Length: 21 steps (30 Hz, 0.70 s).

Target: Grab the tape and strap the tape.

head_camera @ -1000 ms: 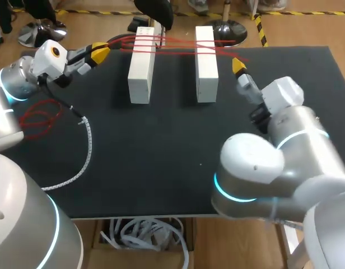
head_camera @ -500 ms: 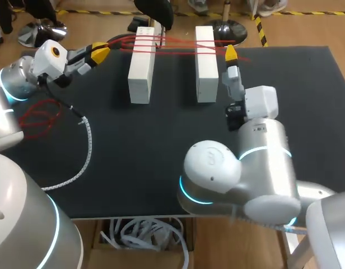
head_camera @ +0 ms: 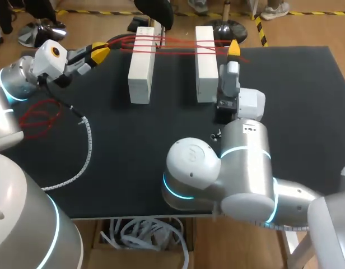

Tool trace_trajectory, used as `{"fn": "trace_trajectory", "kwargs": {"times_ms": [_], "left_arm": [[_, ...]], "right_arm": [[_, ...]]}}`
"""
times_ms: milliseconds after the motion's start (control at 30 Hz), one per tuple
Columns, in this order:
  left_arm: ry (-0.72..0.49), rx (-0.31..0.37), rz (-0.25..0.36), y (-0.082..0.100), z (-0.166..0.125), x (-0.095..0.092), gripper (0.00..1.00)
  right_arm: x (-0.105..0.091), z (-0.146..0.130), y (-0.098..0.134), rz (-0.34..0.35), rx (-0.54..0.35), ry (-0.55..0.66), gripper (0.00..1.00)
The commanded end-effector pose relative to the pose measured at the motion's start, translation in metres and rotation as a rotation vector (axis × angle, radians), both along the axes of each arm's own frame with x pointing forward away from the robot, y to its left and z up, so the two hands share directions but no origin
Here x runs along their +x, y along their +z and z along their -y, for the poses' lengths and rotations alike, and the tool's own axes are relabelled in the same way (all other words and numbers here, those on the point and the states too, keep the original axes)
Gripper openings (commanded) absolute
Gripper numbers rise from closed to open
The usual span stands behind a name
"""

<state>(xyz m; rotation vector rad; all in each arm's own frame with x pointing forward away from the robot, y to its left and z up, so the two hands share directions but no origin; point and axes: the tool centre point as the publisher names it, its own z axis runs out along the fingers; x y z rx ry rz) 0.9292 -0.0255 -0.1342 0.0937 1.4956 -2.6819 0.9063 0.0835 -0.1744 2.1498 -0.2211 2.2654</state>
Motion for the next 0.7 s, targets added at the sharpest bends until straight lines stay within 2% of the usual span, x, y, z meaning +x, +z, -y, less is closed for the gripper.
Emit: {"fn": "trace_trajectory", "kwargs": {"times_ms": [33,300,700], "left_arm": [[0.001,-0.001,0.001,-0.001,0.0,0.0,0.0],[0.001,-0.001,0.001,-0.001,0.0,0.0,0.0],[0.001,-0.001,0.001,-0.001,0.0,0.0,0.0]], "right_arm": [[0.011,0.001,0.017,-0.027,0.003,-0.015,1.0],[0.027,0.012,0.036,-0.031,0.029,-0.017,1.0],[0.039,0.012,0.041,-0.027,0.017,-0.007,1.0]]}}
